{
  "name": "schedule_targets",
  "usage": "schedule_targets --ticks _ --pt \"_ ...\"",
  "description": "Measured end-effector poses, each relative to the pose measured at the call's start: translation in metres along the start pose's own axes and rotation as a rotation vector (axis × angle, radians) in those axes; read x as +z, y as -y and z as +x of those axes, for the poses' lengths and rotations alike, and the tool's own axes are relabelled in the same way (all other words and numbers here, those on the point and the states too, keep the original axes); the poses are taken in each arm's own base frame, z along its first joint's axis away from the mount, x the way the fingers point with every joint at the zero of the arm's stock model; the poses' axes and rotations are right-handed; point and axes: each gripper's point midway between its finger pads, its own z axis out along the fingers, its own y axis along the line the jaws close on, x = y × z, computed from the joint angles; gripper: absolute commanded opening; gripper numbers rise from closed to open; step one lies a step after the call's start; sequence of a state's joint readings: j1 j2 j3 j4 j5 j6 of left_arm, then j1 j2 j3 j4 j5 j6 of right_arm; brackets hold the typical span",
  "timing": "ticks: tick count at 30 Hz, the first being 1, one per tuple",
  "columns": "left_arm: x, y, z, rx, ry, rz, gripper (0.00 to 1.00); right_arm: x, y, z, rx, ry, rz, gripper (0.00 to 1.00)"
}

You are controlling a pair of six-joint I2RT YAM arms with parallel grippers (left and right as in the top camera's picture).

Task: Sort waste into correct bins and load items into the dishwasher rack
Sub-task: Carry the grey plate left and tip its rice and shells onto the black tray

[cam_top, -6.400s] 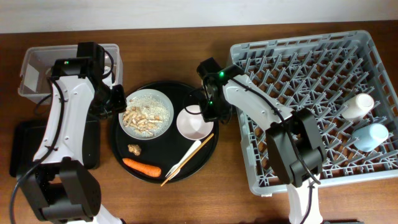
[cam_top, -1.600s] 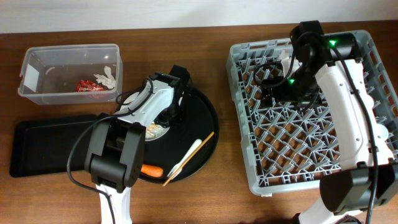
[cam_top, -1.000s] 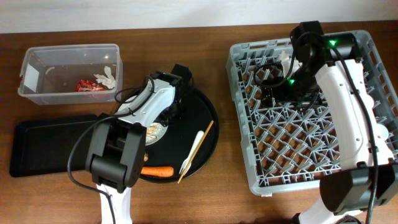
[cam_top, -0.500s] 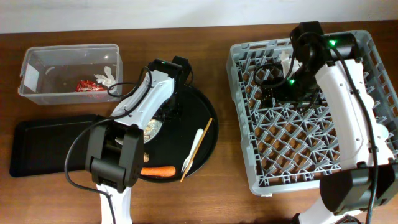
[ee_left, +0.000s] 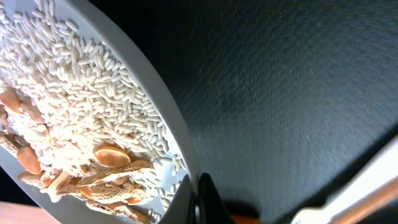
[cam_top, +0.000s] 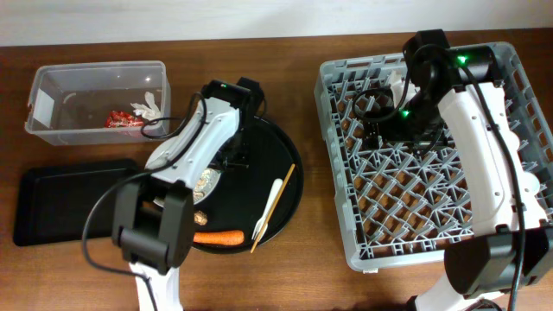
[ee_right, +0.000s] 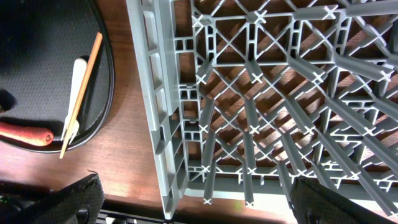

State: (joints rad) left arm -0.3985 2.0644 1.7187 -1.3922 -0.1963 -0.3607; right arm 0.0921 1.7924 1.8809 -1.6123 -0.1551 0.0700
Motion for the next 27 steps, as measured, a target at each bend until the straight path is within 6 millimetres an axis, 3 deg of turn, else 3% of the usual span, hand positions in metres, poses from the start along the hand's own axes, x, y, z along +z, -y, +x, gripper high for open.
schedule_targets --ticks 5,8,11,20,27 --pt "-0.031 -0.021 0.011 -0.040 0.040 0.019 0.00 0.000 0.000 0.001 0.000 -0.003 0.000 0.99" --pt "-0.037 -0.041 0.011 -0.092 0.048 0.029 0.00 0.000 0.000 0.001 0.000 -0.005 0.000 0.99" --pt "-0.033 -0.068 0.010 -0.169 0.028 0.032 0.00 0.000 0.000 0.002 0.001 -0.008 0.000 0.99" --pt "-0.019 -0.122 0.009 -0.328 -0.018 0.074 0.00 0.000 0.000 0.005 0.003 -0.019 0.001 0.99" --pt "-0.011 -0.144 0.002 -0.371 -0.010 0.215 0.00 0.000 0.000 0.006 0.003 -0.026 0.002 0.99"
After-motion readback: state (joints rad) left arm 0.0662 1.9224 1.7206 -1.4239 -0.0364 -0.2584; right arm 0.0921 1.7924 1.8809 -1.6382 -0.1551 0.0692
